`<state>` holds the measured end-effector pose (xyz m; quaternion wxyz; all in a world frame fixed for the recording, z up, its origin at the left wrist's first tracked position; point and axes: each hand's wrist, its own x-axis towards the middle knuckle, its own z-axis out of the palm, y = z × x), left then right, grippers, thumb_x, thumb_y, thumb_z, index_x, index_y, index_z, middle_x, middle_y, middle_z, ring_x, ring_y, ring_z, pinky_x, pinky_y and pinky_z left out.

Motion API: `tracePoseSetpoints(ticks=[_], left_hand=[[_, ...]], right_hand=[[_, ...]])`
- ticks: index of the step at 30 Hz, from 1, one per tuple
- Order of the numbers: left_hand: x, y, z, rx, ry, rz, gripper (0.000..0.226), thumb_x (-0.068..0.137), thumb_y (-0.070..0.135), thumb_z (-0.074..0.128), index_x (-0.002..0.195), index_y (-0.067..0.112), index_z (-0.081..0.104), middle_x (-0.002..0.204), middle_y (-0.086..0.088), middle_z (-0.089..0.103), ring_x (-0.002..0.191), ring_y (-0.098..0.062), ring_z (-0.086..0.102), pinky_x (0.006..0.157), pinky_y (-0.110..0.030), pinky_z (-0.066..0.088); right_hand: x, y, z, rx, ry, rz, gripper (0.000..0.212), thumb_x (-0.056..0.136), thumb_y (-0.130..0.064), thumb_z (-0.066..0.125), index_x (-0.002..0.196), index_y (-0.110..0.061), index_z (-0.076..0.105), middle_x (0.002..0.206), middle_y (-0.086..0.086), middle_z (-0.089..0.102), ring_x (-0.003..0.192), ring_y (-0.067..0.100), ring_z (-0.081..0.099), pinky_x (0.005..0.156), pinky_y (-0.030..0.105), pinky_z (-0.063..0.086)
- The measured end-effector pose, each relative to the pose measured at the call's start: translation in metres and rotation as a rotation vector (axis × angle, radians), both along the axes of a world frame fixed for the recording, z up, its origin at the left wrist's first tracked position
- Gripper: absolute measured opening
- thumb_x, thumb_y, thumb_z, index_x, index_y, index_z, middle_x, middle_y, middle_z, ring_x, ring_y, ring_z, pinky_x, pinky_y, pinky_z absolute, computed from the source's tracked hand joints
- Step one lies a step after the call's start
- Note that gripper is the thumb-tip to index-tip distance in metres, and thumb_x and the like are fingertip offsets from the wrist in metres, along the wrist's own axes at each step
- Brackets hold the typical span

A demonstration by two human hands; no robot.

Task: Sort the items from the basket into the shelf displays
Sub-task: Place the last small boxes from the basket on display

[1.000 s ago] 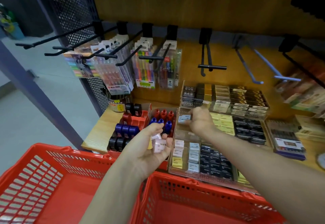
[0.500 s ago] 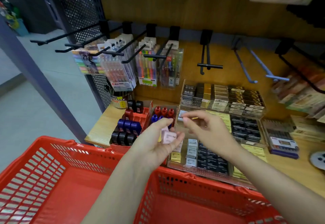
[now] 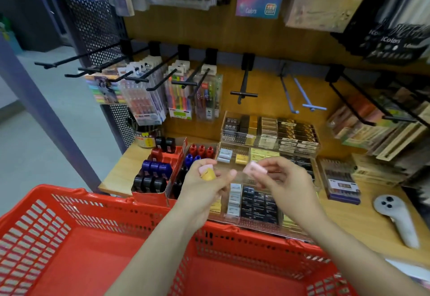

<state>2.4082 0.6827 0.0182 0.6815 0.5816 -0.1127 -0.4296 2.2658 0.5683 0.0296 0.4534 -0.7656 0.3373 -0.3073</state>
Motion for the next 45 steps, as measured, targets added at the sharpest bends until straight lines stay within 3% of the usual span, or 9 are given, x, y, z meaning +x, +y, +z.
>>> tracePoseSetpoints(ticks=[2, 4, 8, 11, 16, 21, 29, 33, 45], left_hand=[[0.004, -0.001, -0.003, 0.040, 0.003, 0.002, 0.063, 0.061, 0.012, 0.089, 0.115, 0.020, 0.058, 0.095, -0.006, 0.061, 0.078, -0.017, 0.062, 0.082, -0.035, 0.056], [0.009, -0.003, -0.001, -0.024, 0.228, -0.012, 0.073, 0.053, 0.013, 0.088, 0.120, 0.014, 0.059, 0.100, -0.010, 0.069, 0.078, -0.016, 0.063, 0.076, -0.030, 0.056], [0.018, -0.009, -0.002, -0.188, 0.630, 0.038, 0.053, 0.073, -0.004, 0.072, 0.123, 0.002, 0.056, 0.131, -0.024, 0.055, 0.101, -0.026, 0.059, 0.072, -0.030, 0.058], [0.024, -0.013, -0.008, -0.152, 0.485, 0.008, 0.047, 0.089, -0.017, 0.052, 0.129, 0.008, 0.051, 0.125, -0.022, 0.057, 0.111, -0.031, 0.062, 0.084, -0.036, 0.058], [0.031, -0.008, -0.023, 0.056, 0.010, -0.062, 0.054, 0.091, -0.012, 0.058, 0.130, 0.023, 0.050, 0.114, -0.011, 0.064, 0.106, -0.021, 0.069, 0.090, -0.033, 0.057], [0.042, -0.003, -0.030, 0.049, 0.094, 0.003, 0.048, 0.091, -0.011, 0.059, 0.130, 0.015, 0.049, 0.122, -0.017, 0.059, 0.103, -0.025, 0.071, 0.085, -0.034, 0.060], [0.050, -0.002, -0.027, 0.016, 0.232, 0.061, 0.037, 0.087, -0.004, 0.069, 0.119, 0.011, 0.057, 0.122, -0.017, 0.060, 0.103, -0.030, 0.069, 0.070, -0.032, 0.062], [0.048, -0.004, -0.026, 0.052, 0.222, 0.087, 0.031, 0.087, -0.001, 0.070, 0.113, 0.012, 0.059, 0.121, -0.015, 0.062, 0.103, -0.024, 0.066, 0.069, -0.025, 0.058], [0.047, -0.004, -0.027, 0.068, 0.170, 0.005, 0.033, 0.089, -0.012, 0.062, 0.117, 0.005, 0.057, 0.120, -0.018, 0.062, 0.109, -0.028, 0.065, 0.088, -0.031, 0.057]], right_hand=[[0.002, -0.008, -0.001, 0.289, -0.084, -0.065, 0.012, 0.086, -0.014, 0.073, 0.097, -0.017, 0.068, 0.097, 0.003, 0.073, 0.072, 0.017, 0.074, 0.064, 0.024, 0.060], [0.006, -0.015, -0.004, 0.485, -0.096, -0.103, 0.015, 0.088, -0.005, 0.069, 0.102, -0.010, 0.066, 0.102, 0.013, 0.071, 0.075, 0.023, 0.075, 0.065, 0.029, 0.062], [0.023, -0.029, -0.012, 0.567, 0.021, -0.080, 0.026, 0.087, 0.003, 0.068, 0.110, -0.010, 0.069, 0.109, 0.011, 0.066, 0.084, 0.019, 0.074, 0.075, 0.028, 0.061], [0.049, -0.038, -0.017, 0.393, 0.212, -0.049, 0.029, 0.087, -0.002, 0.070, 0.113, -0.013, 0.069, 0.109, 0.006, 0.066, 0.081, 0.017, 0.074, 0.071, 0.027, 0.061], [0.109, -0.040, -0.028, 0.065, 0.614, -0.042, 0.030, 0.086, -0.011, 0.072, 0.115, -0.016, 0.065, 0.108, 0.003, 0.066, 0.093, 0.017, 0.068, 0.073, 0.028, 0.059], [0.146, -0.054, -0.033, 0.052, 0.763, -0.082, 0.027, 0.085, -0.010, 0.072, 0.111, -0.011, 0.065, 0.104, 0.005, 0.063, 0.099, 0.021, 0.064, 0.081, 0.030, 0.056], [0.151, -0.060, -0.053, 0.071, 0.877, -0.014, 0.033, 0.078, -0.029, 0.080, 0.104, -0.016, 0.065, 0.103, 0.002, 0.063, 0.093, 0.019, 0.057, 0.066, 0.027, 0.043], [0.158, -0.057, -0.049, -0.105, 1.009, 0.001, 0.025, 0.083, -0.024, 0.075, 0.079, -0.013, 0.053, 0.080, 0.002, 0.055, 0.066, 0.013, 0.052, 0.055, 0.026, 0.042], [0.159, -0.051, -0.041, -0.265, 1.174, 0.109, 0.028, 0.091, -0.010, 0.060, 0.118, -0.009, 0.058, 0.099, 0.005, 0.055, 0.088, 0.021, 0.058, 0.070, 0.028, 0.049]])
